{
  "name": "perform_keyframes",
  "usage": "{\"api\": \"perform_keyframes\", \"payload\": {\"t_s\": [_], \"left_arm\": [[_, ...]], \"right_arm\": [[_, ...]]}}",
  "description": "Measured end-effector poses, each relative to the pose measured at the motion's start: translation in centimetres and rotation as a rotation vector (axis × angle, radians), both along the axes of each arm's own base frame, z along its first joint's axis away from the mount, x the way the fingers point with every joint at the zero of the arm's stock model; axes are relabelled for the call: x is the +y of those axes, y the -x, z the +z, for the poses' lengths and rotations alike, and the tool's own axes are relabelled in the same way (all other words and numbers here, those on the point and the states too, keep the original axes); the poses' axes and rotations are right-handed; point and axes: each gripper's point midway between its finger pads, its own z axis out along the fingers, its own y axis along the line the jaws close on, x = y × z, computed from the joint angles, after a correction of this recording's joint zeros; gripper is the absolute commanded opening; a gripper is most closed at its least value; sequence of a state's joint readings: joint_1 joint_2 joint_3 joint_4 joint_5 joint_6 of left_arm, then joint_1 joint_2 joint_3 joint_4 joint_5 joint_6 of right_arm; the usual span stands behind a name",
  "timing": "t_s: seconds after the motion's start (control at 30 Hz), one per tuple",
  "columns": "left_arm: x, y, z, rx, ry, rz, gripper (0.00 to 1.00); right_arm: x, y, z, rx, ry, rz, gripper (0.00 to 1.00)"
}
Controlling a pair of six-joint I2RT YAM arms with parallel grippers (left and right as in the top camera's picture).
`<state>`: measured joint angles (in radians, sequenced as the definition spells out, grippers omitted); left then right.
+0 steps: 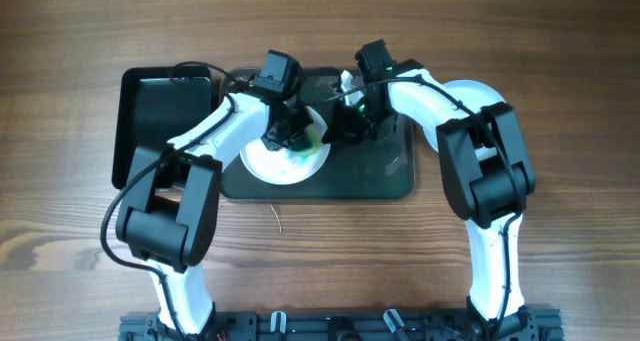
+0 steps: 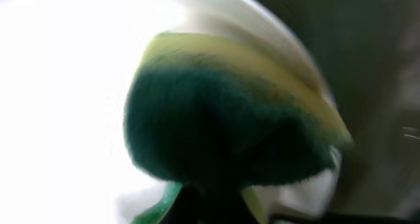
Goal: Clean dirty plates on tray and stack at the side
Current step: 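Hold the white plate with right gripper, scrub it with left sponge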
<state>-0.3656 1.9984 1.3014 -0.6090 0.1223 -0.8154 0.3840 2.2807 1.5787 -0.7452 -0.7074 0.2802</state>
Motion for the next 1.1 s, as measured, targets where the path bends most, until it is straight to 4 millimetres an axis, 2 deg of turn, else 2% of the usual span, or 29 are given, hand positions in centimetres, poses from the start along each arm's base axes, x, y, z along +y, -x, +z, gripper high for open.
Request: {"api": "perform_keyframes", "payload": {"t_s": [0.17,0.27,0.47,0.77,0.97,1.1], "left_arm": [[3.0,0.3,0.0,-0.023,-0.213,-0.043,0.04],[4.4,-0.5,0.3,-0.071,-0.320,-0.139,0.04],[5.8,-2.4,0.7,-0.168,-0.472,-0.311,0.04],[9.3,-4.2,2.1,-0.231,-0.731,-0.326,0.04],[9.7,-4.1,2.5,-0.229,-0.804,-0.335,0.04],[9.9,-3.1,2.2,-0.184,-0.819,-0.362,0.04]], "right_arm": [[0.5,0.2,0.0,-0.007,-0.003,0.014,0.04],[0.6,0.2,0.0,-0.006,-0.007,0.015,0.04],[0.7,0.3,0.0,0.001,-0.011,0.010,0.04],[0.8,0.0,0.0,-0.006,-0.015,0.007,0.04],[0.8,0.0,0.0,-0.009,-0.018,0.007,0.04],[0.8,0.0,0.0,-0.010,-0.020,0.008,0.04]]}}
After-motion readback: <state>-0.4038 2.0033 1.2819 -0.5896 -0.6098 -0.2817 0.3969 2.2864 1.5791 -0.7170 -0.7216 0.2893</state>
